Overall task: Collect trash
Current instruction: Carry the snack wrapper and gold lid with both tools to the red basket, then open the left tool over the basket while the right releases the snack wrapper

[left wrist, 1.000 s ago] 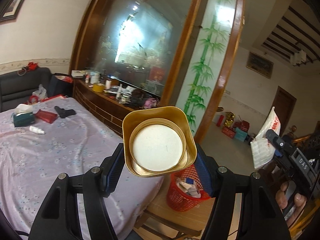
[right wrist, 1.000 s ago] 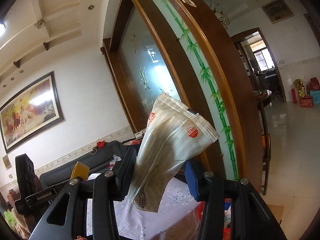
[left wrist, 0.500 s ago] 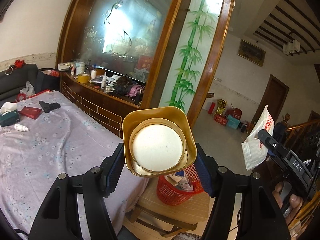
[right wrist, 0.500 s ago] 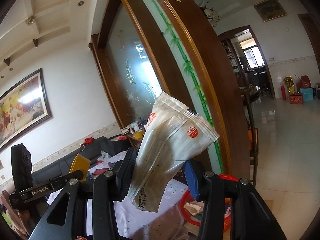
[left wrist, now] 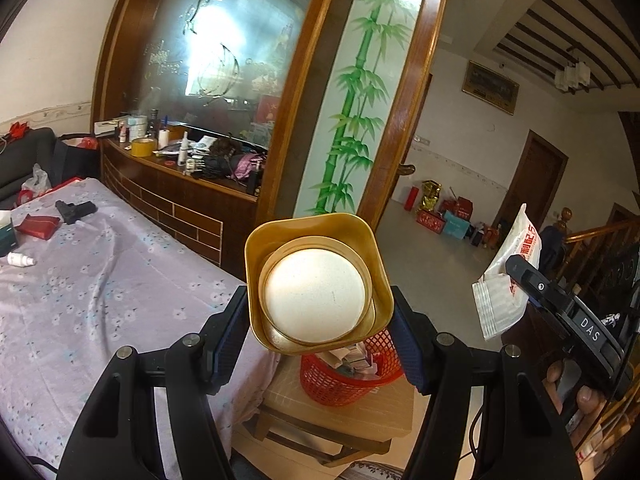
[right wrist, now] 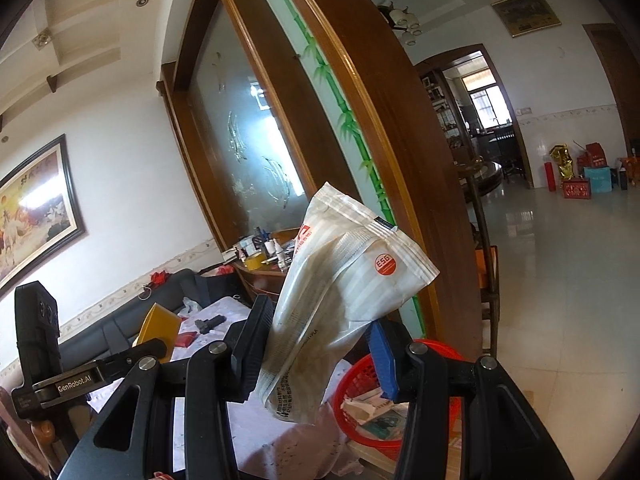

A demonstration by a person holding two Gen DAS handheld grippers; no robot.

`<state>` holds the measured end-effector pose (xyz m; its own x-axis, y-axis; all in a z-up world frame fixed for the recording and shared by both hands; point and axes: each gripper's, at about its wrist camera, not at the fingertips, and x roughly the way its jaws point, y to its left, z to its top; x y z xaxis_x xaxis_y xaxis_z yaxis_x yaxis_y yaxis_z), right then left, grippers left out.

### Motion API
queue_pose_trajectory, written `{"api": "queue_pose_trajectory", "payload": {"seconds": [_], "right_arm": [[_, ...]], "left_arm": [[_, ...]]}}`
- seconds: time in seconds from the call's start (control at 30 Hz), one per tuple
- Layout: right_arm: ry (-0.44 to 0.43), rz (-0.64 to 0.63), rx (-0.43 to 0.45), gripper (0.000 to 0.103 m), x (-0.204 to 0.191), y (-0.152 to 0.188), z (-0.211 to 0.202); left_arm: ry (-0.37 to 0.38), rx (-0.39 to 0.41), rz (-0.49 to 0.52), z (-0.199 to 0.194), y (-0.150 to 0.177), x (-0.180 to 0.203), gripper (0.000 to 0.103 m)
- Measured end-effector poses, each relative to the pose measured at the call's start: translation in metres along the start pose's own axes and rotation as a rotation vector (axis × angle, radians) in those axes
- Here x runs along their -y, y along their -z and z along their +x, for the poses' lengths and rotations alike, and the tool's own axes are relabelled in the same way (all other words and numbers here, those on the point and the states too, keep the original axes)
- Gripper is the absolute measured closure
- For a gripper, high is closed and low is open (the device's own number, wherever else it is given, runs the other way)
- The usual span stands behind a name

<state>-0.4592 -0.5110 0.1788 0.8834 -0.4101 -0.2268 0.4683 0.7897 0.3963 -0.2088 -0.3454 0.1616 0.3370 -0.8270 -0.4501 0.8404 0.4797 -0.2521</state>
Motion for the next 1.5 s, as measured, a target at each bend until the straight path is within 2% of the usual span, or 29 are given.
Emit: {"api": "queue_pose_trajectory", "payload": {"seconds": [0.67, 0.93, 1.37, 1.5], "right_arm": [[0.056, 0.030, -0.027, 0.053, 0.030, -0.003, 0.023], [0.069, 0.045, -0.033, 0.053, 0.042, -0.003, 0.032], [0.097, 0.097, -0.124, 0.053, 0.070, 0.005, 0.070], [0.098, 0.126, -0.170, 0.053, 0.083, 0.012, 0.087]], "left_arm": [[0.056, -0.098, 0.018, 0.071, 0.006, 0.009, 0.038], [0.082, -0.145, 0.056, 0.099, 0.014, 0.011, 0.038], [0.183, -0.260, 0.089, 0.171, 0.038, 0.020, 0.038], [0.214, -0.330, 0.073, 0.197, 0.052, 0.019, 0.038]]}}
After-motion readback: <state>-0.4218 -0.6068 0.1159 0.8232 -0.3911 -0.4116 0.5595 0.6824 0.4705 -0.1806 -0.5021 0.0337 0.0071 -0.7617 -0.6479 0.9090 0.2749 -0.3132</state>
